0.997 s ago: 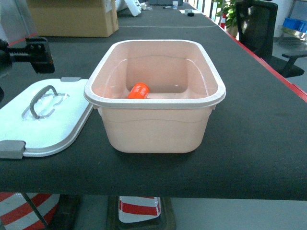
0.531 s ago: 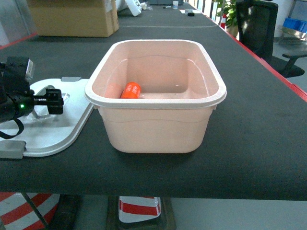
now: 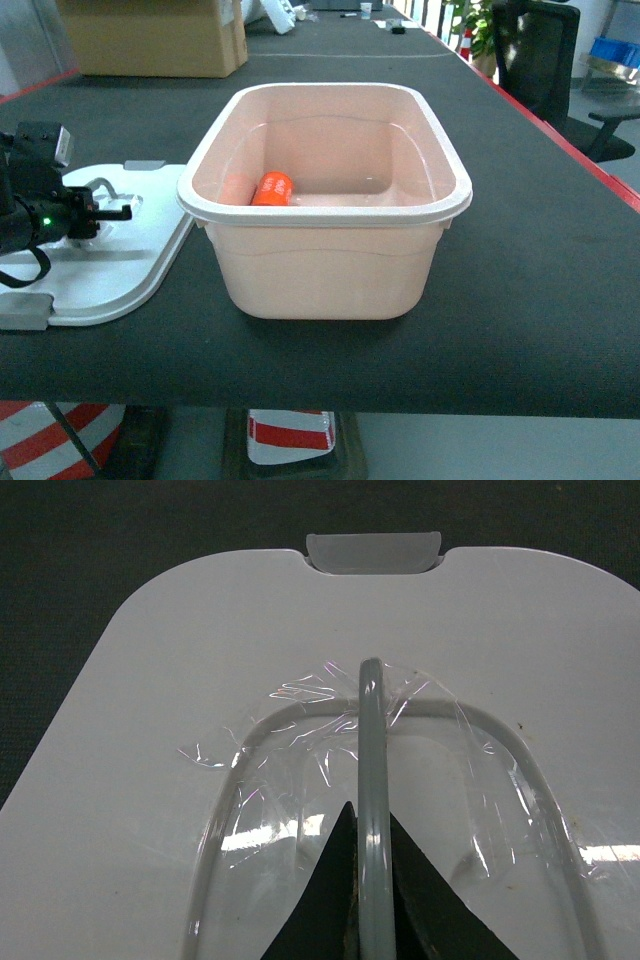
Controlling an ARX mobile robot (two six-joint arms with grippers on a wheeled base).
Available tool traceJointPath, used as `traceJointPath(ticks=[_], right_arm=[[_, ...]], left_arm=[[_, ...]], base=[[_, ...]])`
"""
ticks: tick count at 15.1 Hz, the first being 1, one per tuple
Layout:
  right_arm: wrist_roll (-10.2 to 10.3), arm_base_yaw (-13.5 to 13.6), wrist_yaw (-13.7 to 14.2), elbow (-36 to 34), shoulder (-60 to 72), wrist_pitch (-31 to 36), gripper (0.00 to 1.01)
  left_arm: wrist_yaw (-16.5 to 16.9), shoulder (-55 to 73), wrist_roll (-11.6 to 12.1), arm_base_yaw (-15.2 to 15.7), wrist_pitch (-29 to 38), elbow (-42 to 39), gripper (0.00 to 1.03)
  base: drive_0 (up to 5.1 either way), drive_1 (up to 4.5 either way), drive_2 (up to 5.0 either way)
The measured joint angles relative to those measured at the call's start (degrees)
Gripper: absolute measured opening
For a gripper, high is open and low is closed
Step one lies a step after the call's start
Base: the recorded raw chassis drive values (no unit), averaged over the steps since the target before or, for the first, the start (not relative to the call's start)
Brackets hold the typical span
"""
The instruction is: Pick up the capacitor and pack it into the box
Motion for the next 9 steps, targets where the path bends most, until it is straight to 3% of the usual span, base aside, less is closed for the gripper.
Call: traceJointPath(ticks=[3,6,7,9], right_arm=[[0.0,0.0,0.0,0.0,0.0,0.0,0.98],[0.0,0.0,0.0,0.0,0.0,0.0,0.98],[0.0,0.0,0.0,0.0,0.0,0.0,0.98],[0.0,0.0,0.0,0.0,0.0,0.0,0.98]], left_arm=[[-0.7,-1.2,-0.8,0.2,-1.3,-0.2,0.02],[-3.1,-11.2,-2.9,0.0,-3.3,-1.5,0.02],[-9.7,-25.3,-4.6,-2.6,-6.9,-1.5,0.02],[-14.3,-30.7,-4.9,-7.6,-9.8,-2.2,0.02]], base=[[0.0,0.00,0.0],[0.0,0.00,0.0],[0.0,0.00,0.0],[0.0,0.00,0.0]])
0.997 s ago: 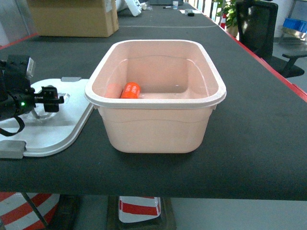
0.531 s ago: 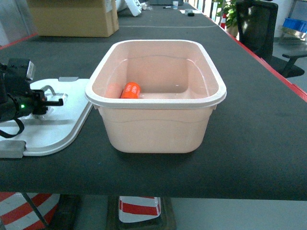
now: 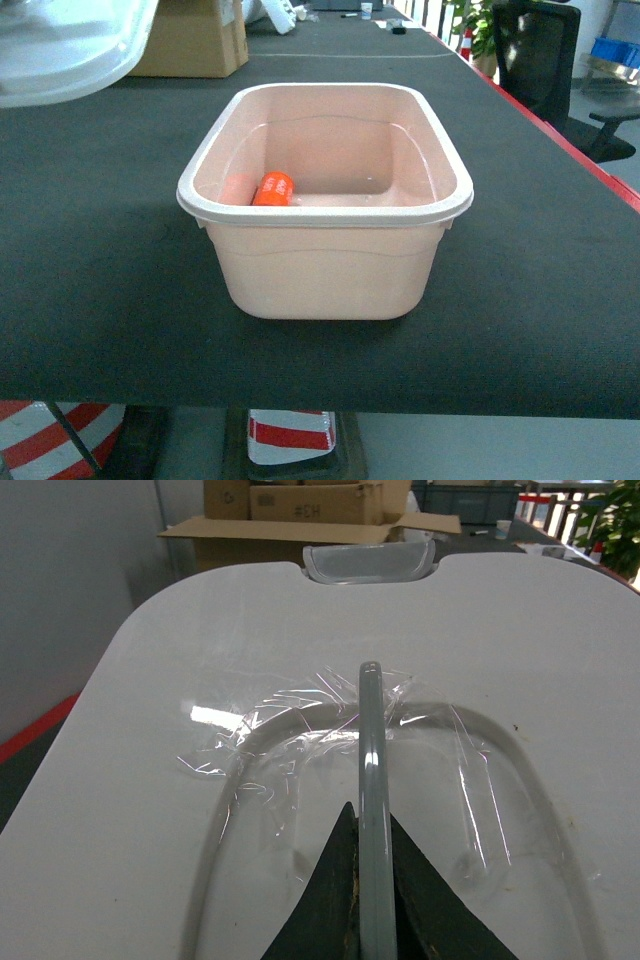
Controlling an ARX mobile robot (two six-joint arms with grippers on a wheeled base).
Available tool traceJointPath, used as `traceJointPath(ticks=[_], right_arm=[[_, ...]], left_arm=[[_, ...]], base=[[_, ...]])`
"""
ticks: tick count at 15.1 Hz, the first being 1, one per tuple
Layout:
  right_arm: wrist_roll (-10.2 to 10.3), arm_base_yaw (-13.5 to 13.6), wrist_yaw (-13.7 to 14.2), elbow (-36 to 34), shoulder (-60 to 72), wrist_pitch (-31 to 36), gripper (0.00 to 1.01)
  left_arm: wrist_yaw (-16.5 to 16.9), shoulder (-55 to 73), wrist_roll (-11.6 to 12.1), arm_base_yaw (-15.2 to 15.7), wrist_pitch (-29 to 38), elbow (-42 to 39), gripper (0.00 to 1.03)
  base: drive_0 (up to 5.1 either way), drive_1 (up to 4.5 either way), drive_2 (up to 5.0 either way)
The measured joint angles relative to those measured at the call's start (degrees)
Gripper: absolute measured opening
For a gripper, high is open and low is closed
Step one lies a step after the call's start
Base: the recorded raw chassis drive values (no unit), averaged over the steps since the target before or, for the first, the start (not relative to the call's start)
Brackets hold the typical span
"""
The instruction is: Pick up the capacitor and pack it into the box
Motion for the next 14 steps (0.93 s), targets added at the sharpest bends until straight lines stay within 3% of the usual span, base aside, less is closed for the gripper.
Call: traceJointPath(ticks=[6,11,14], right_arm=[[0.0,0.0,0.0,0.0,0.0,0.0,0.98],[0.0,0.0,0.0,0.0,0.0,0.0,0.98],[0.0,0.0,0.0,0.0,0.0,0.0,0.98]], left_arm=[[-16.9,-1.4,-0.8,-20.4,-5.4,-0.3,0.02],[-27.1,6.2,-0.3,-32.5,-9.8,7.1,0.02],[-29.7,10.3,0.1,-34.9,-12.9,11.8,0.02]], base=[[0.0,0.00,0.0],[0.0,0.00,0.0],[0.0,0.00,0.0]])
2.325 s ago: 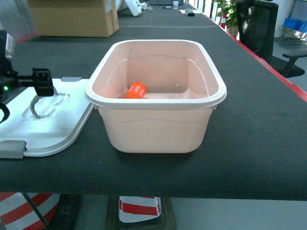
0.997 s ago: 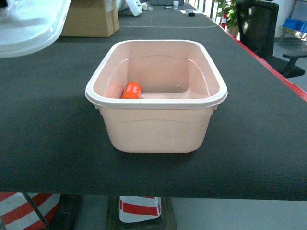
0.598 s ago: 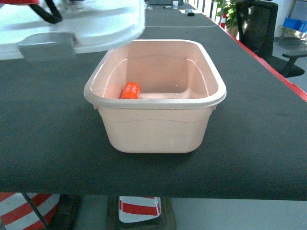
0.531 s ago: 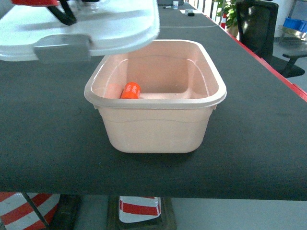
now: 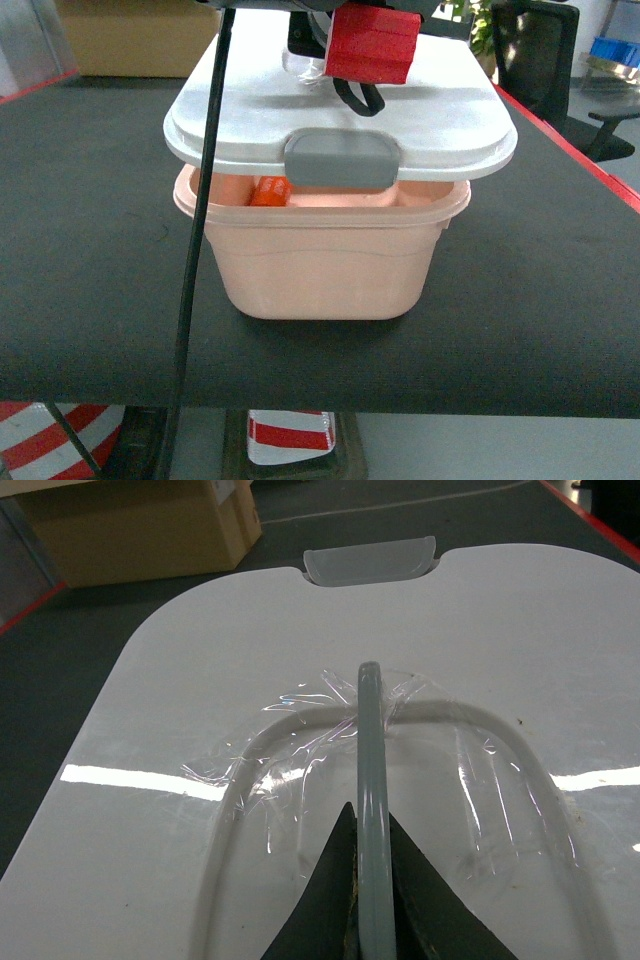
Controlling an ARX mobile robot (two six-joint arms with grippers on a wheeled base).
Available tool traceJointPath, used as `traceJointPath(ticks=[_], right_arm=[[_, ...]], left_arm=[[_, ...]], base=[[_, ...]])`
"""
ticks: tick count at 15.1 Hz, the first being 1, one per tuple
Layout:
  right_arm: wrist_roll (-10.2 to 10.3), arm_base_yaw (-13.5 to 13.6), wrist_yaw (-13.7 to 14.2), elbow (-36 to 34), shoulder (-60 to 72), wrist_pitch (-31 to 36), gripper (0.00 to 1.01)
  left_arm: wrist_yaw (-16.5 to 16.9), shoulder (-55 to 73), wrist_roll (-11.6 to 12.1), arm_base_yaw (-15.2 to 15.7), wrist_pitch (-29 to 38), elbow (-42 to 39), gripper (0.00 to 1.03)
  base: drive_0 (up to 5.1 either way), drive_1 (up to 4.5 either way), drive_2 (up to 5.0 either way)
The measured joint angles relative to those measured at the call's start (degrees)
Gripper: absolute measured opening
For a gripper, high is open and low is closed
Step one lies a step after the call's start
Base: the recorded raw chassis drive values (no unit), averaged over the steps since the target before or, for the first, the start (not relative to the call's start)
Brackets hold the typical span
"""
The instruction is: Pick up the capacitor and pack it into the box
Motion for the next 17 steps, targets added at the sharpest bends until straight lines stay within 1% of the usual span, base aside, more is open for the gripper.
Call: traceJointPath(ticks=[1,5,10,14,17], right_arm=[[0.0,0.0,0.0,0.0,0.0,0.0,0.98],[0.0,0.0,0.0,0.0,0.0,0.0,0.98],[0.0,0.0,0.0,0.0,0.0,0.0,0.98],[0.0,0.0,0.0,0.0,0.0,0.0,0.98],[0.0,0.0,0.0,0.0,0.0,0.0,0.98]], left_arm=[[0.0,0.2,0.0,0.1,-1.1,0.2,0.02],[0.2,1.5,-0.5,1.0,-2.1,0.5,0.02],[2.9,5.6,-0.6,3.2,-2.5,2.5,0.02],[4.4,7.4,-0.9,3.4,-3.6,4.8,0.02],[4.8,7.7,-0.9,3.3,-4.2,6.0,0.02]], base=[[0.0,0.00,0.0],[0.0,0.00,0.0],[0.0,0.00,0.0],[0.0,0.00,0.0],[0.0,0.00,0.0]])
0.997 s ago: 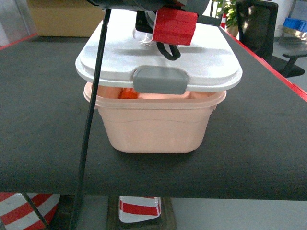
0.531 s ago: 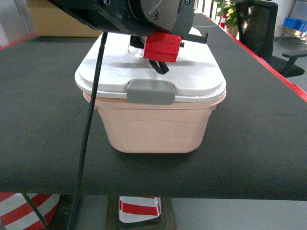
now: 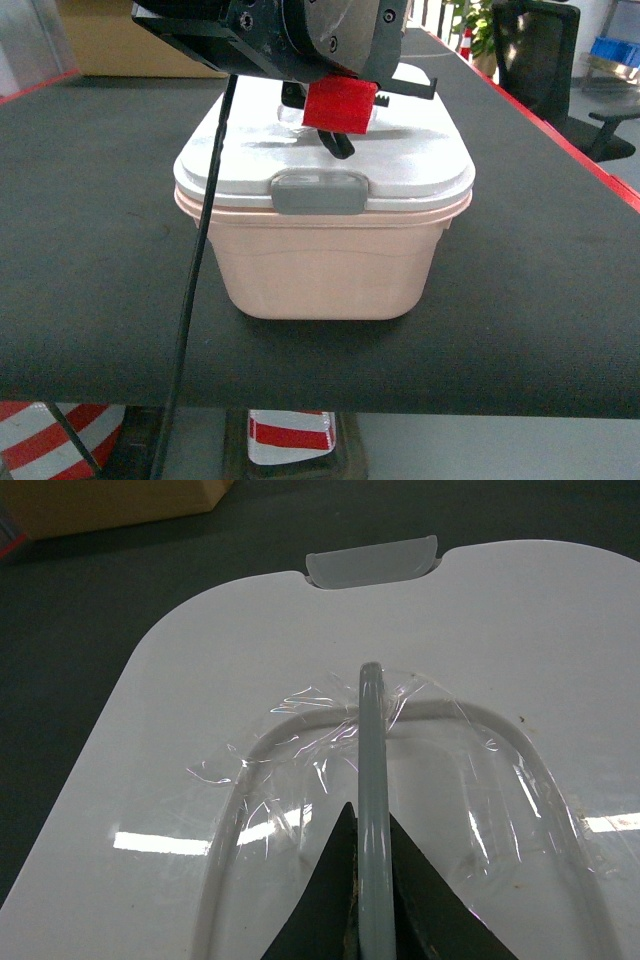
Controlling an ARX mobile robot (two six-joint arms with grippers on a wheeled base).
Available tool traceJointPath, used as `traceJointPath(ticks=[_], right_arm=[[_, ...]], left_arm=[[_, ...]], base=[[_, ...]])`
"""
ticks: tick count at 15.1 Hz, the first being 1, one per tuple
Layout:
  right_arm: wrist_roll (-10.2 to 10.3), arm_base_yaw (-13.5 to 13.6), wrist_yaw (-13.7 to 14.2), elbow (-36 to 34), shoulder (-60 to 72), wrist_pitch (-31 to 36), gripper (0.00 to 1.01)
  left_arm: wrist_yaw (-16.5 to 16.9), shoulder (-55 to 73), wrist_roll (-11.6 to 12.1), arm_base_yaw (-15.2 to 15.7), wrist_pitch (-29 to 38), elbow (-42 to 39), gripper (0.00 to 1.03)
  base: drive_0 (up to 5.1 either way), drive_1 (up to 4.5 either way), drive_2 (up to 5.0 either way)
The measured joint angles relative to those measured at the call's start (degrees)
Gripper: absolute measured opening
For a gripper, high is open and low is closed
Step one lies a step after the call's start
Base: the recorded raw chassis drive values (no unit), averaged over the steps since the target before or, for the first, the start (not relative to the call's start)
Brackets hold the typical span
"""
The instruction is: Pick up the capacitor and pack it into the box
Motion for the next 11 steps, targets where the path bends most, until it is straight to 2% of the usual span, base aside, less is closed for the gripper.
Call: traceJointPath(ticks=[3,4,8,11], right_arm=[[0.0,0.0,0.0,0.0,0.0,0.0,0.98],[0.0,0.0,0.0,0.0,0.0,0.0,0.98],[0.0,0.0,0.0,0.0,0.0,0.0,0.98],[0.0,0.0,0.0,0.0,0.0,0.0,0.98]], left_arm=[[0.9,0.2,-0.5,0.0,-1.1,0.4,0.02],[1.6,0.3,-0.9,0.0,-1.1,0.4,0.07],[3.2,0.3,-2.3,0.1,-0.5,0.4,0.39],[5.0,-1.2,-3.0,0.1,3.1,-2.3,0.68]], base=[[0.0,0.00,0.0],[0.0,0.00,0.0],[0.0,0.00,0.0],[0.0,0.00,0.0]])
